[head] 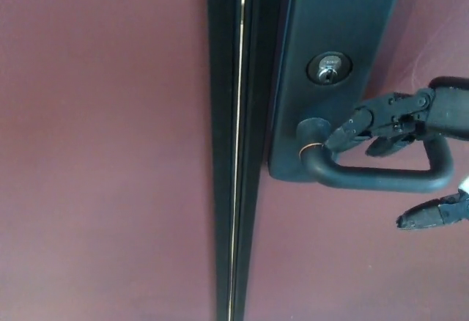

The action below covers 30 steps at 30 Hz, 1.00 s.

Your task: The robot walks towards the door handle and put its right hand on it and twist the handle

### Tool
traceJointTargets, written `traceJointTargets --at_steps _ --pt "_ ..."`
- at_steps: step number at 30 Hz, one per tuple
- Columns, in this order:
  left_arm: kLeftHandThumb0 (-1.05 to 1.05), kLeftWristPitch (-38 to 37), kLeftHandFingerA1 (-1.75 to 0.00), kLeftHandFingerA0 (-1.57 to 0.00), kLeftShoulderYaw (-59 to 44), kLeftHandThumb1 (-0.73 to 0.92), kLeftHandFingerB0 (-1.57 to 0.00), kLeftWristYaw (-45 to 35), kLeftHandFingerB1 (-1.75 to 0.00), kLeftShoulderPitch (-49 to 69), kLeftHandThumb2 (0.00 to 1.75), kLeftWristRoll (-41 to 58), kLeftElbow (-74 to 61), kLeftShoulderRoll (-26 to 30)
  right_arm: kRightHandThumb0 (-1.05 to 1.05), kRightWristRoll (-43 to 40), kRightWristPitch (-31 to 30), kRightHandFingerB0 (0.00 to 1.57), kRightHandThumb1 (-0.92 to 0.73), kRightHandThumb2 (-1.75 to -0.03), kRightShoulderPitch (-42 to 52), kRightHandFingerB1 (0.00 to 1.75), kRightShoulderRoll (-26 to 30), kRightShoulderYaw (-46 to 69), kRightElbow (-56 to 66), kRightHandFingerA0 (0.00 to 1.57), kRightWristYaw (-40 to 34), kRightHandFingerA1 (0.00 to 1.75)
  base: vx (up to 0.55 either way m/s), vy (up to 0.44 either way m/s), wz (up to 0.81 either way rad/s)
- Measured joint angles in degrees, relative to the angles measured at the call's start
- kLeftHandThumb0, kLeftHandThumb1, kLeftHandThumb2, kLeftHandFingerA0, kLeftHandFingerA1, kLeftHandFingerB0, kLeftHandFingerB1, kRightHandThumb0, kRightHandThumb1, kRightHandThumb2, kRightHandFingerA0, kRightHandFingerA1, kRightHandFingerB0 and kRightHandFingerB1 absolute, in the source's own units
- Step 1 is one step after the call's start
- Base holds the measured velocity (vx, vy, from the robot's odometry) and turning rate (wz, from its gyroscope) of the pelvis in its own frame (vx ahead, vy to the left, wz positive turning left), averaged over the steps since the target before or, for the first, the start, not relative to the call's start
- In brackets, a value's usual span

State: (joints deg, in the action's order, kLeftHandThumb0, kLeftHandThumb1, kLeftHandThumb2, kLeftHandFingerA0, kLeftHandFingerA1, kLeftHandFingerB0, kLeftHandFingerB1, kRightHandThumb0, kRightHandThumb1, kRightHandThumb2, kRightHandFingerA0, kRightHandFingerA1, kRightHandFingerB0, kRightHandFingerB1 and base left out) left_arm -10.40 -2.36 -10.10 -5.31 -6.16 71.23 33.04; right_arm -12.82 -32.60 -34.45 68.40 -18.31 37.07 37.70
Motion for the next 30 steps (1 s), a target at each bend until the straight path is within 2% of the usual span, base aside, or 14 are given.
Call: traceJointTargets --at_steps 2,3,4,5,9,11,12,21,28,29,30 --pt "-0.11 0.0 -0.46 -0.52 0.0 0.70 -0.39 -0.1 -0.40 0.0 0.60 0.0 0.0 0.0 -0.56 2.0 0.0 0.27 -0.56 -0.57 -0.8 0.32 0.1 -1.0 0.0 0.35 0.8 0.37 0.00 0.000 0.00" --pt "-0.11 0.0 -0.46 -0.52 -0.1 0.70 -0.39 -0.1 -0.40 0.0 0.60 0.0 0.0 0.0 -0.62 2.6 -0.1 0.23 -0.48 -0.73 -0.9 0.40 0.1 -1.2 -0.1 0.29 1.1 0.44 0.00 0.000 0.00" --pt "-0.11 0.0 -0.46 -0.52 -0.1 0.70 -0.39 -0.1 -0.40 0.0 0.60 0.0 0.0 0.0 -0.62 3.3 -0.3 0.23 -0.48 -0.73 -0.9 0.40 0.1 -1.5 -0.2 0.29 1.5 0.44 0.00 0.000 0.00" --pt "-0.11 0.0 -0.46 -0.52 -0.2 0.70 -0.39 -0.1 -0.40 0.0 0.60 0.0 0.0 0.0 -0.57 3.8 -0.5 0.27 -0.56 -0.57 -0.3 0.32 0.1 -1.7 -0.7 0.35 2.1 0.37 0.00 0.002 0.06" --pt "-0.11 0.0 -0.46 -0.52 -0.6 0.70 -0.39 -0.3 -0.40 0.2 0.60 0.0 0.1 0.0 -0.57 4.0 -0.7 0.26 -0.56 -0.57 1.6 0.32 -0.2 0.1 -1.6 0.35 4.2 0.37 0.01 -0.001 0.02" --pt "-0.11 0.0 -0.46 -0.52 -0.6 0.70 -0.39 -0.3 -0.40 0.3 0.60 0.0 0.1 0.0 -0.57 3.8 -0.7 0.26 -0.57 -0.57 2.4 0.32 -0.4 1.7 -1.7 0.34 5.2 0.37 0.02 -0.003 0.03" --pt "-0.11 0.0 -0.46 -0.52 -0.7 0.70 -0.39 -0.4 -0.40 0.3 0.60 0.0 0.1 0.0 -0.62 3.7 -0.7 0.23 -0.48 -0.74 2.8 0.40 -0.5 2.3 -1.7 0.28 5.5 0.45 0.00 0.000 0.00" --pt "-0.11 -0.1 -0.46 -0.52 -0.7 0.70 -0.39 -0.4 -0.40 0.3 0.60 0.0 0.0 0.0 -0.64 3.2 -0.5 0.23 -0.48 -0.74 5.0 0.40 -0.6 8.5 -3.1 0.28 8.0 0.44 0.00 0.000 0.00" --pt "-0.11 -0.1 -0.46 -0.53 -0.6 0.70 -0.40 -0.4 -0.40 0.5 0.60 0.0 0.2 0.0 -0.63 4.0 -0.1 0.23 -0.47 -0.74 5.5 0.40 -1.5 8.8 -3.2 0.29 8.6 0.44 0.00 0.000 0.00" --pt "-0.12 -0.1 -0.47 -0.53 -0.6 0.69 -0.40 -0.4 -0.40 0.5 0.60 0.0 0.2 0.0 -0.57 4.3 -0.1 0.28 -0.54 -0.56 5.6 0.31 -1.7 8.5 -3.0 0.36 8.6 0.37 0.00 0.000 0.00" --pt "-0.12 -0.1 -0.46 -0.53 -0.6 0.69 -0.40 -0.4 -0.40 0.5 0.60 0.0 0.2 0.0 -0.63 4.4 -0.1 0.23 -0.47 -0.74 5.6 0.40 -1.8 8.5 -3.0 0.28 8.6 0.44 0.00 0.000 0.00"
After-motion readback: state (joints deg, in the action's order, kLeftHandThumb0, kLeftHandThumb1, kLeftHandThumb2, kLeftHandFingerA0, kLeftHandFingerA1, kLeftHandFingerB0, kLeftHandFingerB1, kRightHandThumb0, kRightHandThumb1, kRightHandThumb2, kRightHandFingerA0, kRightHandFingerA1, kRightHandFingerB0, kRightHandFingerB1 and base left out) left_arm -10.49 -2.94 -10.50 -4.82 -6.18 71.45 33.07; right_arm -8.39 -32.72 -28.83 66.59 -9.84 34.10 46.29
